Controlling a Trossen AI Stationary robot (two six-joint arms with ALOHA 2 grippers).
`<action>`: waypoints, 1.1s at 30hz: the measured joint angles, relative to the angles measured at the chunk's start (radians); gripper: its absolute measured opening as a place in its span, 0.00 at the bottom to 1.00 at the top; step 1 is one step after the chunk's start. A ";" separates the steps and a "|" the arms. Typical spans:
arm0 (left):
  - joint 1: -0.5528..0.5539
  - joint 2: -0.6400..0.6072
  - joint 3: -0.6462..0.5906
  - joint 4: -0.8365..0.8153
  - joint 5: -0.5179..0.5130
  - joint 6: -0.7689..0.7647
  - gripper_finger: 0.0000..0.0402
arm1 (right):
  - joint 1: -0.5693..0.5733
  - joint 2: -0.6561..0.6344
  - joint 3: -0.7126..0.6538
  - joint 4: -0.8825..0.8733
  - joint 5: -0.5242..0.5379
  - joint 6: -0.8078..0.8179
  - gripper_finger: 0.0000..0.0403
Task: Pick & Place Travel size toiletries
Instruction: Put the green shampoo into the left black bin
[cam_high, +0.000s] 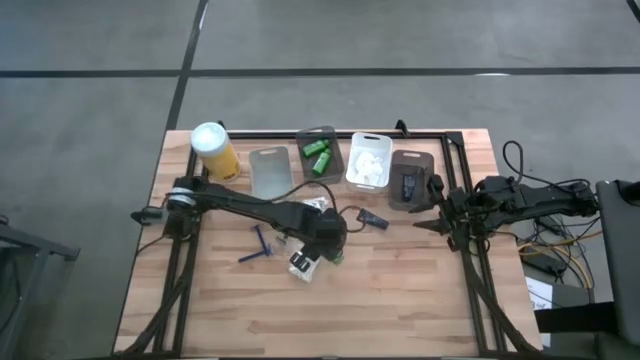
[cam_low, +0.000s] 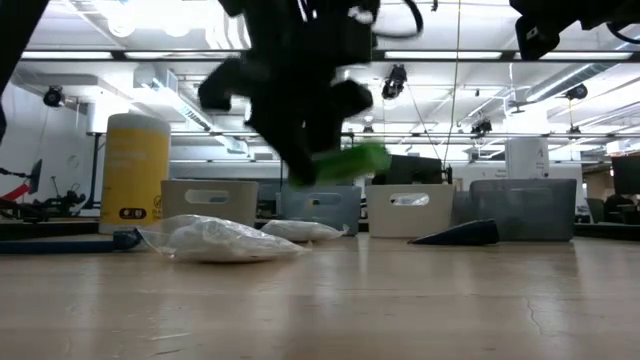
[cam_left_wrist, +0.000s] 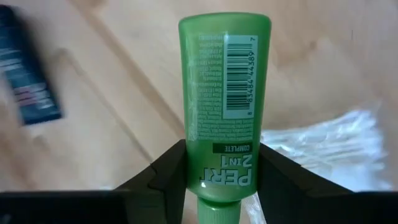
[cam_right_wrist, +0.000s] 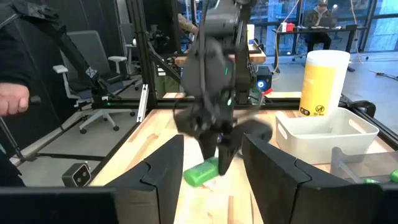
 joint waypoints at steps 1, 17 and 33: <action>0.003 -0.017 0.000 0.002 0.000 -0.025 0.39 | 0.000 0.000 0.000 0.000 0.000 0.000 0.41; 0.016 -0.229 -0.006 0.178 -0.095 -0.310 0.39 | 0.000 0.001 0.000 0.000 0.000 0.000 0.49; 0.258 -0.233 -0.007 0.258 -0.089 -0.293 0.39 | 0.000 0.001 0.000 0.000 0.000 0.000 0.42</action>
